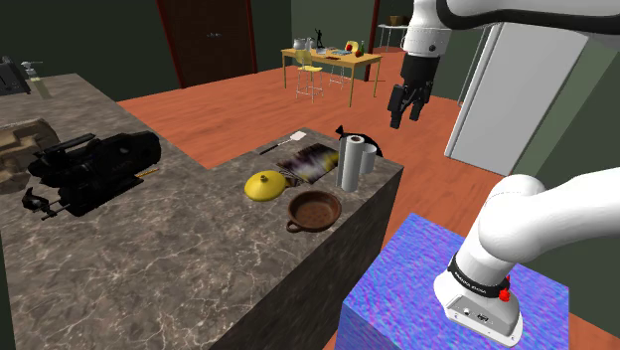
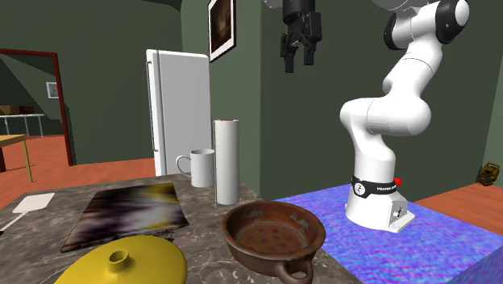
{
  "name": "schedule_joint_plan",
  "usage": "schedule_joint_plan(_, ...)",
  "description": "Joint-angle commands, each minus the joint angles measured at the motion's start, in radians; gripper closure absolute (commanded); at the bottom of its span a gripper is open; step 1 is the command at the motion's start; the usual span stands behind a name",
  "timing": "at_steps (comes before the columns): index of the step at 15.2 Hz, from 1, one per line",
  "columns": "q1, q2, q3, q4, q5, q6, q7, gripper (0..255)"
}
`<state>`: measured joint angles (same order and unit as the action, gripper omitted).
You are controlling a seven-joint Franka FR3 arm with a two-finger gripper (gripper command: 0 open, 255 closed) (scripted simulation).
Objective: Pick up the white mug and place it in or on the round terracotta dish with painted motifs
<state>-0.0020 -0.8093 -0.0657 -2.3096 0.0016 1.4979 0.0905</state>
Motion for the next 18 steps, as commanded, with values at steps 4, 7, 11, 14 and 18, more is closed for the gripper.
schedule_joint_plan(4,-0.002,0.040,-0.044,-0.045,-0.034,0.090,-0.068,0)
schedule_joint_plan(7,-0.004,0.094,-0.088,-0.077,-0.064,0.182,-0.134,0)
schedule_joint_plan(11,-0.004,0.188,-0.148,-0.100,-0.095,0.307,-0.221,0)
schedule_joint_plan(14,-0.001,0.272,-0.193,-0.100,-0.109,0.399,-0.287,0)
schedule_joint_plan(18,0.008,0.403,-0.251,-0.080,-0.111,0.519,-0.378,0)
